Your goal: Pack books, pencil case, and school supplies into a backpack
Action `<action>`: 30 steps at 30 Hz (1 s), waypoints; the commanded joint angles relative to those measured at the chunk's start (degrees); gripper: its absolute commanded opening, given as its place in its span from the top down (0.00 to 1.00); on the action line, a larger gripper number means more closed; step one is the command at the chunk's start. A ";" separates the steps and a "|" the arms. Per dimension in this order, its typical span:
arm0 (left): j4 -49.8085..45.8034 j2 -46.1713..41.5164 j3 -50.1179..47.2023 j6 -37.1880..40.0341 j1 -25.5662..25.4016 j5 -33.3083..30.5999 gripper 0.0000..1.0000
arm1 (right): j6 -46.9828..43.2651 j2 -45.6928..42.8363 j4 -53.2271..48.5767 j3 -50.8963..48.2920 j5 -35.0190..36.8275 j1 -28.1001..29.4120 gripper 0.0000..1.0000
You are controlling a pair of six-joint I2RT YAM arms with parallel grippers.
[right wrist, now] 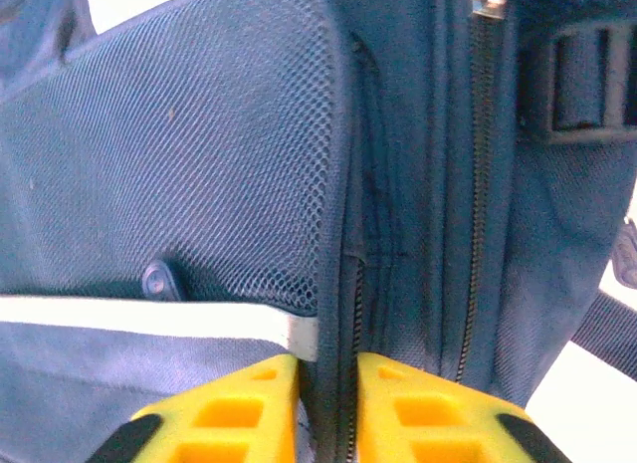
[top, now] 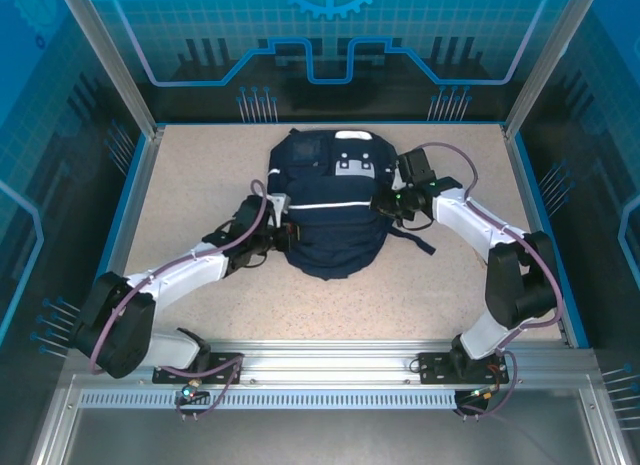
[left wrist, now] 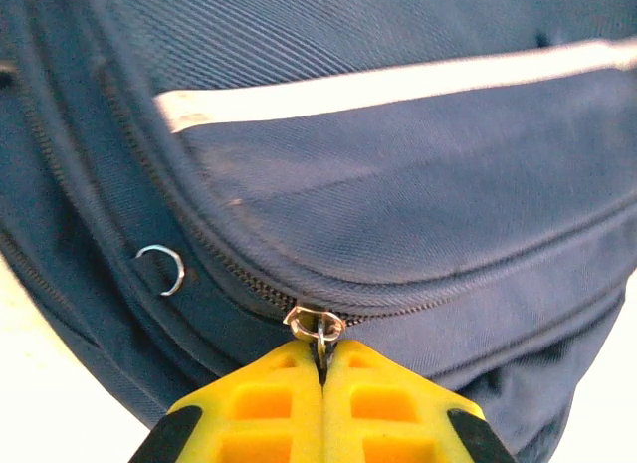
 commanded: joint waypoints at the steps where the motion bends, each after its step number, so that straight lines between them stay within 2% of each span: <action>1: -2.67 -1.33 -0.89 -0.49 -4.14 0.33 1.00 | 0.65 -2.86 -0.94 1.07 -0.59 -0.51 0.60; 3: -3.19 -1.36 -1.07 -2.00 -4.20 -1.30 1.00 | 1.77 -4.66 -1.68 -0.07 -0.03 -0.43 0.55; 6: -2.87 -1.51 -1.18 -2.36 -4.19 -1.62 1.00 | 6.10 -8.58 -1.64 -3.80 1.00 0.47 0.42; 9: -2.89 -1.34 -0.82 -2.37 -4.20 -1.66 1.00 | 13.27 -12.90 1.67 -9.45 1.07 1.38 0.34; 13: -3.39 -1.28 -0.61 -2.10 -4.18 -2.64 1.00 | 19.64 -15.45 8.39 -14.77 -0.98 2.19 0.34; 19: -4.40 -1.67 -0.32 -1.66 -4.19 -4.27 1.00 | 20.62 -10.99 8.86 -11.72 -2.39 3.35 0.35; 22: -4.58 -1.68 -0.28 -1.79 -4.12 -5.04 1.00 | 20.55 -8.15 9.13 -10.25 -2.46 3.49 0.41; 25: -5.69 -1.67 -0.02 -2.38 -4.12 -6.56 1.00 | 19.66 -6.58 8.72 -8.92 -1.50 3.54 0.56; 27: -7.35 -1.78 0.44 -3.20 -4.07 -9.59 1.00 | 18.87 -6.72 7.77 -8.43 0.43 3.49 0.67; 30: -11.55 -1.78 1.40 -5.93 -3.66 -17.91 1.00 | 17.26 -7.17 5.66 -7.43 3.37 3.28 0.78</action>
